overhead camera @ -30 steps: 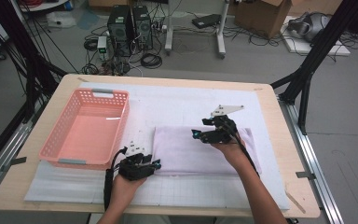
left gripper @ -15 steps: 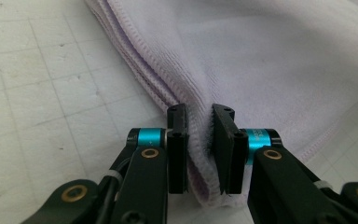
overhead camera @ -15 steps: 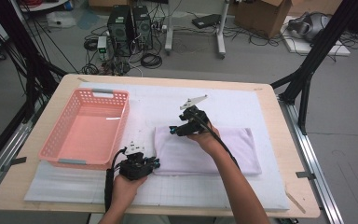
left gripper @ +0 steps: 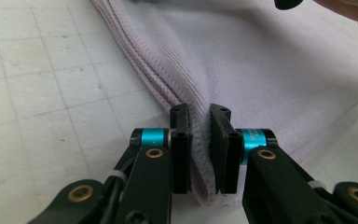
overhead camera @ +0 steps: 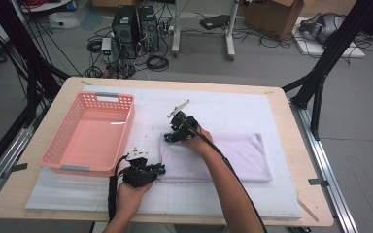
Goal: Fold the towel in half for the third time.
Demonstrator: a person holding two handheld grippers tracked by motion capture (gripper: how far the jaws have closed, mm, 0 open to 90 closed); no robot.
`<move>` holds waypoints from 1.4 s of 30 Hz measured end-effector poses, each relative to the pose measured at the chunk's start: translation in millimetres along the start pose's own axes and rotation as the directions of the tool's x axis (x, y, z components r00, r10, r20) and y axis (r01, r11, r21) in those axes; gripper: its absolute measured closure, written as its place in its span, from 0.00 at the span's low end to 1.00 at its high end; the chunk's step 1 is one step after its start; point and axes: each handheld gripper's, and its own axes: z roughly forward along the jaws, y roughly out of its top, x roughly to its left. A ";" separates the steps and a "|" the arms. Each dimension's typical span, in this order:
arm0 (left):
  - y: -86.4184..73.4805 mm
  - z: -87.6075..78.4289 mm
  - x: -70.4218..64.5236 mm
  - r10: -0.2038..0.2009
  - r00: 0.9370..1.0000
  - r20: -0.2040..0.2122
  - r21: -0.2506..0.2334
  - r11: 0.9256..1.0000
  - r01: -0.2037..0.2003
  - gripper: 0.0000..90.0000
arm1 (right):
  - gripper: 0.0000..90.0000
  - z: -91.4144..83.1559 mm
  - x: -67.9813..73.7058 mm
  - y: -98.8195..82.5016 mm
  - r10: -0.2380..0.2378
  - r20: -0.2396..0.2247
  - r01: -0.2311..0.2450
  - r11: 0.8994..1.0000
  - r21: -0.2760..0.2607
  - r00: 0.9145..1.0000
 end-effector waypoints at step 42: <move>52.5 -9.3 -55.4 0.096 0.981 0.170 -0.128 0.989 -0.075 0.94 | 0.93 -103.0 -12.0 -6.3 -0.001 -0.048 -0.014 0.953 -0.301 0.999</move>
